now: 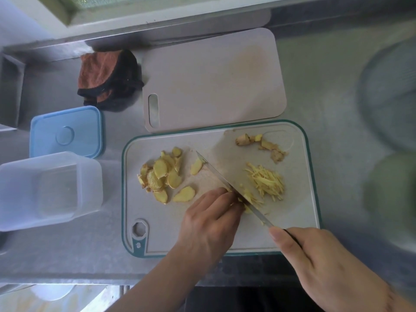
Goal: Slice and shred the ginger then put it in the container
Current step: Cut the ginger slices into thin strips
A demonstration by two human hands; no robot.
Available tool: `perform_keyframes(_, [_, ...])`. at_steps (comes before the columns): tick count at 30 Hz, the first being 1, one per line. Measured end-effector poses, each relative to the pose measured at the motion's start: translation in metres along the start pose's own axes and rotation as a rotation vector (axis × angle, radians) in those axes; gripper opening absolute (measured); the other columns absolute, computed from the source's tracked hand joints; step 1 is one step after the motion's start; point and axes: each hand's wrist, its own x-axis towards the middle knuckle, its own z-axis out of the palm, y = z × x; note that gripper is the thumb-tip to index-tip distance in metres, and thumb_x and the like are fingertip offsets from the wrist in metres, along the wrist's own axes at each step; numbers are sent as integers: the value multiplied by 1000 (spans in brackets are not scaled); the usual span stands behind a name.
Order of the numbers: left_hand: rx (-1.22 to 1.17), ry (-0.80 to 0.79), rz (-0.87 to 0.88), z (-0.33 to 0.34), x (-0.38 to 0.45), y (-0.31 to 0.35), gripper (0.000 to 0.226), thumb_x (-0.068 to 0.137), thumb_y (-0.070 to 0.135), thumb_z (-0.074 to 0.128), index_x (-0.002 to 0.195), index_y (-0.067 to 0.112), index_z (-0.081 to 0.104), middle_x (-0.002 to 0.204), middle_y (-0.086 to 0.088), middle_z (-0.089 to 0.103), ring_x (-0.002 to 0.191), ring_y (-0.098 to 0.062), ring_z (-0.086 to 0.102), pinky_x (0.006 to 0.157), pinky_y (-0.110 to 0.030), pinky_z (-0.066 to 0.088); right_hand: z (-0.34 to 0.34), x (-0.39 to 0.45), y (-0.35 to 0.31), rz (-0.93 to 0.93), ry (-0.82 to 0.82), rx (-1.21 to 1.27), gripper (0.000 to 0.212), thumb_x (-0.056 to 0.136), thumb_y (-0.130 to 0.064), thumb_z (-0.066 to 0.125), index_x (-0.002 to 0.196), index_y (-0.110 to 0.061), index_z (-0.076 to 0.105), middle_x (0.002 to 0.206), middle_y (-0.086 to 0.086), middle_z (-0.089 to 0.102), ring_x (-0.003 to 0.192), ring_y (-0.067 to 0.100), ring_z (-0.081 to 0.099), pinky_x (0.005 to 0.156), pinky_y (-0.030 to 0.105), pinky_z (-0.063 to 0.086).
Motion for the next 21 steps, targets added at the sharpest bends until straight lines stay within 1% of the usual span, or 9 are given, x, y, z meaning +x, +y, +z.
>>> perform_keyframes(3, [-3, 6, -4, 0, 1, 0, 7, 92, 2, 72, 94, 3, 79, 99, -10, 75, 97, -25, 71, 86, -35, 59, -1, 1, -2, 24, -32, 17, 73, 70, -83, 11, 59, -16, 36, 51, 0, 41, 48, 12, 39, 49, 23, 28])
perform_keyframes(5, [2, 11, -2, 1, 1, 0, 7, 91, 2, 73, 94, 3, 79, 99, -11, 75, 97, -25, 71, 87, -34, 58, -1, 2, -3, 35, -46, 26, 70, 70, -82, 11, 54, -16, 31, 53, -1, 43, 49, 11, 41, 48, 20, 29])
perform_keyframes(8, [-14, 25, -8, 2, 1, 0, 7, 90, 0, 73, 93, 3, 79, 99, -10, 75, 97, -25, 71, 87, -33, 57, 2, 6, -2, 37, -58, 28, 69, 70, -81, 8, 54, -18, 31, 52, -3, 43, 48, 10, 40, 48, 19, 31])
perform_keyframes(12, [-29, 26, -9, 2, 1, -1, 7, 90, 1, 74, 93, 4, 79, 99, -10, 74, 98, -24, 70, 89, -31, 57, 5, 14, 2, 30, -24, 14, 69, 82, -77, 10, 54, -17, 33, 49, -4, 43, 46, 11, 39, 46, 23, 29])
perform_keyframes(15, [0, 12, -7, 1, -2, -1, 5, 88, 0, 74, 89, 3, 77, 94, -11, 72, 92, -25, 69, 84, -33, 58, -3, 15, 3, 33, 6, 30, 68, 81, -78, 13, 52, -19, 30, 46, -2, 38, 43, 11, 36, 45, 22, 29])
perform_keyframes(18, [24, 11, -6, 2, -1, 0, 7, 84, -4, 75, 88, 2, 77, 93, -12, 71, 90, -26, 69, 80, -36, 59, -8, 12, 1, 33, 8, 23, 64, 84, -72, 17, 53, -18, 30, 46, 0, 36, 43, 12, 35, 45, 21, 28])
perform_keyframes(20, [24, 8, -13, 1, 0, 0, 8, 84, -4, 75, 89, 2, 77, 94, -12, 72, 92, -27, 70, 80, -36, 59, -6, 8, 0, 17, -12, 29, 68, 83, -76, 16, 54, -16, 30, 47, -1, 36, 44, 11, 35, 44, 20, 26])
perform_keyframes(21, [22, 5, -12, 1, 0, 1, 7, 85, -2, 74, 90, 2, 77, 95, -12, 73, 93, -27, 70, 81, -36, 60, -5, 6, -1, 9, -21, 27, 69, 79, -79, 16, 54, -16, 31, 47, 0, 36, 44, 11, 35, 44, 19, 26])
